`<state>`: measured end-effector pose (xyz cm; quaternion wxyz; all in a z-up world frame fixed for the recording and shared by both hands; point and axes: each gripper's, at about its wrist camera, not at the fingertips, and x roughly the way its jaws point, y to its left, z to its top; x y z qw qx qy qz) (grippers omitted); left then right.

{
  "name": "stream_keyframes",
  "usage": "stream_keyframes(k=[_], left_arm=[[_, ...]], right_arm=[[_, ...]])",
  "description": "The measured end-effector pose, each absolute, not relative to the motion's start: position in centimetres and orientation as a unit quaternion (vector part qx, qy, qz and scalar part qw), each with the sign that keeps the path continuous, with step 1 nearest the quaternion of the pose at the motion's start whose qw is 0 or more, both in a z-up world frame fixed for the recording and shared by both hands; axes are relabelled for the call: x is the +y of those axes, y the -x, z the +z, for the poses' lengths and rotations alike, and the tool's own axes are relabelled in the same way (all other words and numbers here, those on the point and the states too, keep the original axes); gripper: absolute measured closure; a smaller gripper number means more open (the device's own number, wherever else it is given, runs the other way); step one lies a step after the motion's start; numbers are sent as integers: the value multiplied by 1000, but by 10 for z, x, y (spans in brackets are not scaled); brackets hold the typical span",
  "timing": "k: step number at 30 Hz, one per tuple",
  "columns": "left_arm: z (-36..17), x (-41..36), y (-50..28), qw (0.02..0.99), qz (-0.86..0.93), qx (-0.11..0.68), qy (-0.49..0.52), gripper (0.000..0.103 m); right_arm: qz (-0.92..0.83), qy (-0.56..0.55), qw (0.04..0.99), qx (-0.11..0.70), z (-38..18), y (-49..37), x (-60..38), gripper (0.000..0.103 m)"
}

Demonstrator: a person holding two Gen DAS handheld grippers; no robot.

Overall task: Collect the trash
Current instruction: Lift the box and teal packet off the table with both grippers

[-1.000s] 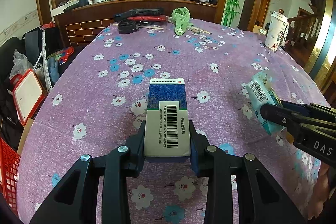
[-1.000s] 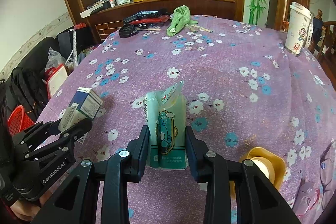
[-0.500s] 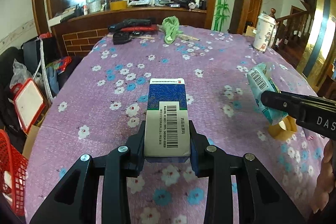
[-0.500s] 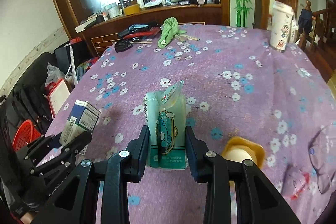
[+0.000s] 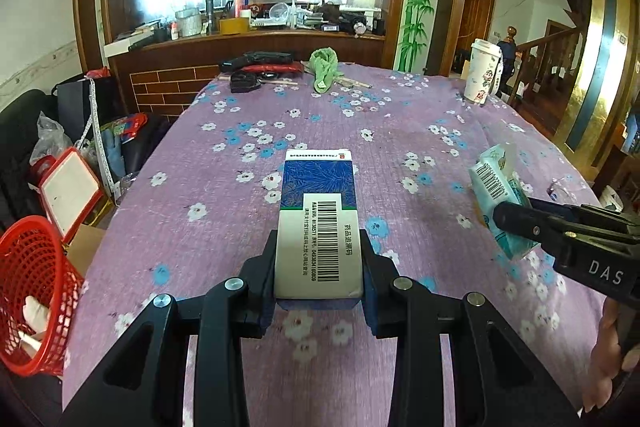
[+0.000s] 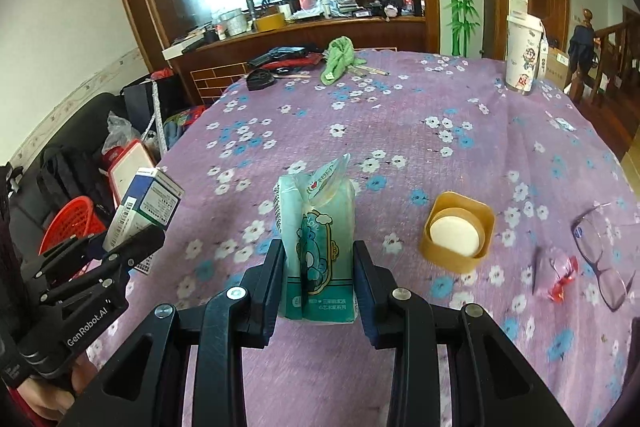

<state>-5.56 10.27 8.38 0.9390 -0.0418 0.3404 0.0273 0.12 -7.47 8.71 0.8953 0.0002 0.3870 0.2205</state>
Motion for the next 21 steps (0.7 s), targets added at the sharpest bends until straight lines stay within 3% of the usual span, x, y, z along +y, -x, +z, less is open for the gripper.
stream_keyframes(k=[21], left_arm=[[107,98,101,949,19,313,37,70]], right_arm=[[227,11,908,352,117,51,-80,67]])
